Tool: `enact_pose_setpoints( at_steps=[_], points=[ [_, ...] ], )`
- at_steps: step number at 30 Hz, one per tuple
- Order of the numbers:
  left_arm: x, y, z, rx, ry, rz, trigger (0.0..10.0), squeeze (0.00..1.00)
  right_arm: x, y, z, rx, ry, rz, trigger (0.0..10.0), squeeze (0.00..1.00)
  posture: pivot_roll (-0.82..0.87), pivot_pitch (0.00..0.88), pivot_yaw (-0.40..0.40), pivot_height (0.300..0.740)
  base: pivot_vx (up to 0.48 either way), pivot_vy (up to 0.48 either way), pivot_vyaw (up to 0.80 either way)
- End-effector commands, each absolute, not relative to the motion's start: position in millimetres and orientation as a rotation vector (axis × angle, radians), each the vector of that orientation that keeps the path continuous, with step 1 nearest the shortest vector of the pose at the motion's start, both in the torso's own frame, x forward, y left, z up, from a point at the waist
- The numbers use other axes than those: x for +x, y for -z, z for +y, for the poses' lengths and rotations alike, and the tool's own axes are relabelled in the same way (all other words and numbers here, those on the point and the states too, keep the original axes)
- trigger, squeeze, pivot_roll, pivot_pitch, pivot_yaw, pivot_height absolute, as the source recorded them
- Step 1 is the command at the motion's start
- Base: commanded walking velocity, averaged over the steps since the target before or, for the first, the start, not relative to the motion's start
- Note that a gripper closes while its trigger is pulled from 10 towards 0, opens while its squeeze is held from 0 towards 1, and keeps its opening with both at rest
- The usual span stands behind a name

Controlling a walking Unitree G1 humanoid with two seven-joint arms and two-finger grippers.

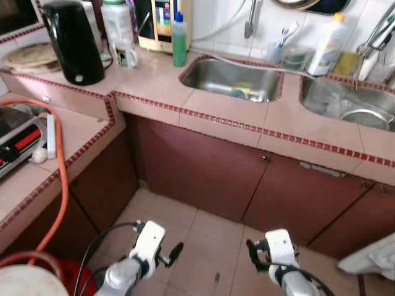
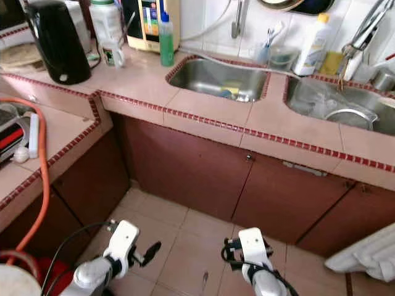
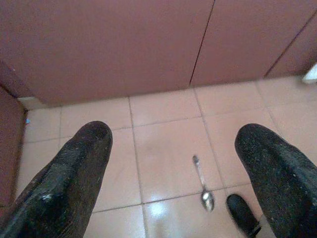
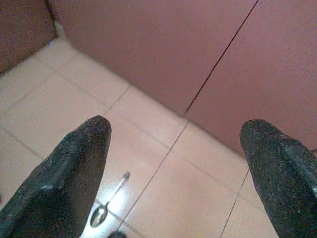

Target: Kitchen organization

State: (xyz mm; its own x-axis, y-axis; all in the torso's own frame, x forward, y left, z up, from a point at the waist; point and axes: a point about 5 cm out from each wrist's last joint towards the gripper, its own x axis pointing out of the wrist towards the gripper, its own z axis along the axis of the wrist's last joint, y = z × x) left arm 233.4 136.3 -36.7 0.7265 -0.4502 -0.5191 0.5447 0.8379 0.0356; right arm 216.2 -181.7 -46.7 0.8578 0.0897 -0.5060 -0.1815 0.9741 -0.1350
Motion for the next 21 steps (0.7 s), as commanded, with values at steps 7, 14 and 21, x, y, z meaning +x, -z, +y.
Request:
enact_pose_setpoints(
  at_steps=[7, 14, 21],
  points=[
    [203.3, 66.5, 145.2, 0.286, 0.534, 0.731, 10.0, 0.00, 168.6, 80.5, -203.4, -0.201, -0.079, 0.809, 10.0, 0.00, -0.07, 0.000, -0.028, 0.740, 0.000, 0.000, 0.00],
    [170.5, 86.6, 168.8, 0.277, 0.402, 0.900, 10.0, 0.00, 137.4, 93.9, -214.4, -0.145, 0.004, 0.940, 10.0, 0.00, -0.08, 0.000, -0.032, 0.740, 0.000, -0.144, 0.00],
    [175.4, 84.6, 169.5, 0.298, 0.408, 0.891, 10.0, 0.00, 122.9, 97.8, -222.3, -0.149, 0.030, 0.992, 10.0, 0.00, -0.08, 0.000, -0.035, 0.740, 0.000, -0.376, 0.00]
  ],
)
